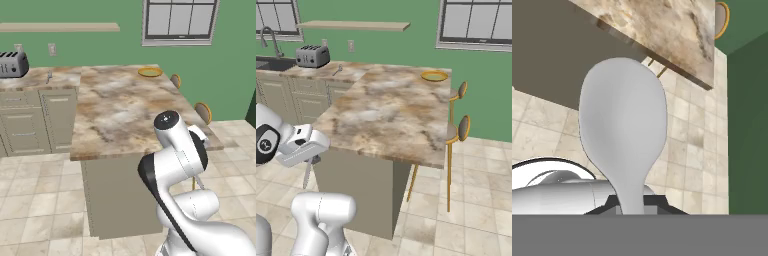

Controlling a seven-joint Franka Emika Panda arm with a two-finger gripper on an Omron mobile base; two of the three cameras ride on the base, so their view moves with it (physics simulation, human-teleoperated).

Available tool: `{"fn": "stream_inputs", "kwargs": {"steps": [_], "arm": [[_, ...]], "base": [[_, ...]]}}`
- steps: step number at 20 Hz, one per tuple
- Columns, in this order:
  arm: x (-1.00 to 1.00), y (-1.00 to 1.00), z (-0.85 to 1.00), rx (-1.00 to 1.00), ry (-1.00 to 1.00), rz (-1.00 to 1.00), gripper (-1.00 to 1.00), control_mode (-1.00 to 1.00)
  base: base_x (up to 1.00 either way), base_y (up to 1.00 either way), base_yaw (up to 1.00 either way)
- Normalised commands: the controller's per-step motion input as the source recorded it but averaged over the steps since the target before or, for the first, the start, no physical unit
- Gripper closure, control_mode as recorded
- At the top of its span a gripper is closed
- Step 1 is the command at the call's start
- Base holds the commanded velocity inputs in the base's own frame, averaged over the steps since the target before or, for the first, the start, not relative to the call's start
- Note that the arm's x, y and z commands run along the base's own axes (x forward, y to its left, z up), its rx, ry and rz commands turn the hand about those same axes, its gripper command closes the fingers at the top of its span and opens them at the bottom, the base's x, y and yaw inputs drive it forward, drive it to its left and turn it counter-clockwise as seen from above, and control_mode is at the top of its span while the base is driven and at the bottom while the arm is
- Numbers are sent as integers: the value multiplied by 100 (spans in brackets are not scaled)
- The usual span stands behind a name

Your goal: Take the fork and place it on the left side of the plate. Then take the spoon and place it on the right side of the plate. Make sure they're directly next to the plate.

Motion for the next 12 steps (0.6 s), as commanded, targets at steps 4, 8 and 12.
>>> {"fn": "stream_inputs", "kwargs": {"steps": [4, 8, 12], "arm": [[0, 0, 0, 0, 0, 0, 100, 100], [0, 0, 0, 0, 0, 0, 100, 100], [0, 0, 0, 0, 0, 0, 100, 100]], "base": [[55, -100, 20], [59, -100, 26], [37, -100, 32]]}}
